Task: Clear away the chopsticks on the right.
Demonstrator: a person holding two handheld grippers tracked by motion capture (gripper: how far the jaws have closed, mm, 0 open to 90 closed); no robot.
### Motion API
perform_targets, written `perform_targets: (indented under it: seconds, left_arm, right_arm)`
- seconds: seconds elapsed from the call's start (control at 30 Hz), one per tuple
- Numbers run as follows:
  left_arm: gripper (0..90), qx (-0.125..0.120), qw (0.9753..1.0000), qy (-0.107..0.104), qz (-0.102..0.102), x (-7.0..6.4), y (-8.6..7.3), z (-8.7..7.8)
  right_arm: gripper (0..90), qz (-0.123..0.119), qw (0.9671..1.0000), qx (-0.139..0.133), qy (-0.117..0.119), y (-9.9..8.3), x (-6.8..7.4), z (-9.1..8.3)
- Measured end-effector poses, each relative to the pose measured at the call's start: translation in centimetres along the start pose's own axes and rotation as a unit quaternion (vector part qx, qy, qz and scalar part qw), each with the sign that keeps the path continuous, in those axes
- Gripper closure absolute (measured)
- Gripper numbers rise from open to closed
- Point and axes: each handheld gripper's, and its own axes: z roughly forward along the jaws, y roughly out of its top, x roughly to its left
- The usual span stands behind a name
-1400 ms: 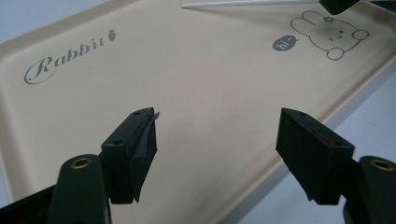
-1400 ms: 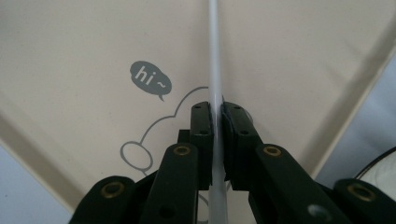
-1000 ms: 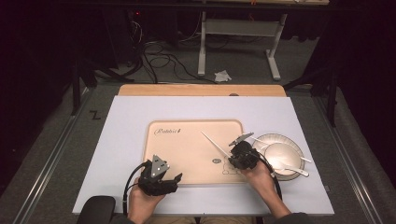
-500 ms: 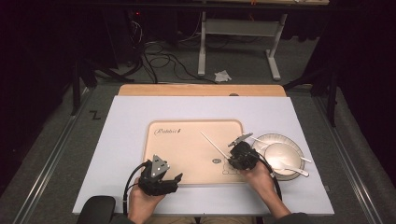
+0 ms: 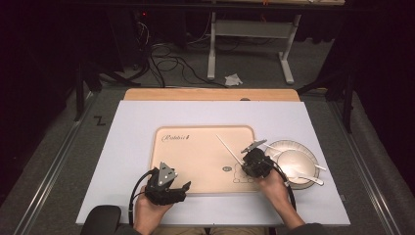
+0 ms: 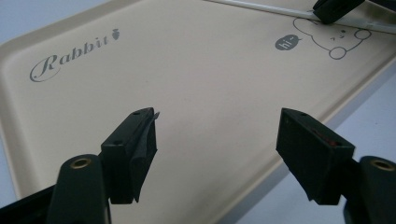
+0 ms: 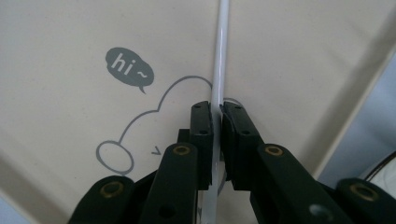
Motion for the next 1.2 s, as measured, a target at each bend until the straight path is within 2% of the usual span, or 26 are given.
perform_targets:
  seconds: [0.23,0.27,0.5,0.53,0.63,0.83,0.97,1.2]
  left_arm:
    - [28.9,0.0,1.0,-0.001,0.001,0.0,0.0,0.0]
    - [28.9,0.0,1.0,-0.002,0.002,0.0,0.0,0.1]
    - [28.8,0.005,1.0,-0.006,0.005,-0.2,0.0,0.4]
    - [28.8,0.005,0.9999,-0.007,0.005,-0.2,0.1,0.5]
    - [28.9,0.007,0.9999,-0.011,0.006,-0.3,0.1,0.7]
    - [30.1,0.007,0.9997,-0.02,0.012,-0.5,0.4,1.2]
    - [30.2,0.006,0.9995,-0.028,0.017,-0.6,0.6,1.6]
    - [30.8,0.003,0.999,-0.04,0.021,-0.7,1.1,2.2]
  right_arm:
    - [82.2,0.002,1.0,0.0,-0.005,0.0,-0.1,0.0]
    - [78.8,0.002,1.0,-0.002,-0.005,-0.1,-0.1,0.0]
    - [71.0,0.009,0.9998,-0.015,-0.005,-0.2,-0.5,-0.6]
    - [69.2,0.013,0.9996,-0.025,-0.003,-0.3,-0.6,-0.9]
    - [67.5,0.017,0.9995,-0.029,0.001,-0.4,-0.7,-1.1]
    - [62.0,0.026,0.998,-0.056,0.014,-1.0,-1.3,-2.1]
    - [60.6,0.037,0.9951,-0.089,0.024,-1.8,-1.7,-3.2]
    - [59.1,0.04,0.9917,-0.118,0.031,-2.7,-1.9,-4.8]
